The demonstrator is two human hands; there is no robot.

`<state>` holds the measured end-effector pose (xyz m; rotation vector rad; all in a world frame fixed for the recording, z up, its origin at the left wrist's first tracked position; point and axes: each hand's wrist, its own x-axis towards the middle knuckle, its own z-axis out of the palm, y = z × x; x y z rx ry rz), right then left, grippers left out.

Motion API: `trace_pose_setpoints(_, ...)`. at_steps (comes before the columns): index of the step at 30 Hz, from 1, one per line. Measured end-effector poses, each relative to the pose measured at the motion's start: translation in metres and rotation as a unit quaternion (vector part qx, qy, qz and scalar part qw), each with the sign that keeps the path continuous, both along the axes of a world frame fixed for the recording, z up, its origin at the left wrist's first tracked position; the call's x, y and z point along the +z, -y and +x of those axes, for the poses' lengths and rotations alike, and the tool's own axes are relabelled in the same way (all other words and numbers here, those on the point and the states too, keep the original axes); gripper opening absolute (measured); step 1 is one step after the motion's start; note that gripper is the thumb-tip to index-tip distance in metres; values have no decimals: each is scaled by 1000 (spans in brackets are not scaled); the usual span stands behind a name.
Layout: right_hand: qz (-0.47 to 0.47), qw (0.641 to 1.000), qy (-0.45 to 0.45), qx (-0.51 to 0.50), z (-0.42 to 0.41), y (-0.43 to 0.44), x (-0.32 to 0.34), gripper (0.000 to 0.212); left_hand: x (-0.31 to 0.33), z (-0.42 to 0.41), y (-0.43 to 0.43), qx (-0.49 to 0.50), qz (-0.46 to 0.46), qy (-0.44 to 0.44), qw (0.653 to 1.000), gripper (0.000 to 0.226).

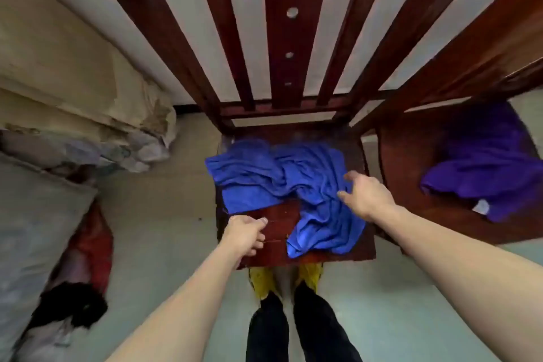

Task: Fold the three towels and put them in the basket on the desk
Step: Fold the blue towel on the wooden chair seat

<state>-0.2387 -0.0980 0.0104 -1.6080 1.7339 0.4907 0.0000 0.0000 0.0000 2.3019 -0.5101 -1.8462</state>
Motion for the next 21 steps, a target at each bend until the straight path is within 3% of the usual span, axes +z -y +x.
trace_pose_setpoints(4,-72,995,20,-65,4,10,-49,52,-49,-29,14,145,15,-75,987,34)
trace_pose_setpoints(8,-84,990,11,-112,11,0,-94,53,-92,-47,38,330,47,-130,934,41)
trace_pose_setpoints(12,-104,975,49,-188,10,-27,-101,29,-100,-48,52,395,39,-81,914,18)
trace_pose_setpoints(16,-90,956,32,-279,-17,-67,-96,21,-94,-24,39,483,9,3,875,15)
trace_pose_setpoints(19,-28,974,-12,-225,-27,-91,-83,25,-86,2,15,543,-3,28,839,27)
trace_pose_setpoints(21,-34,987,-29,-156,-22,-89,-76,31,-80,12,3,550,5,30,835,31)
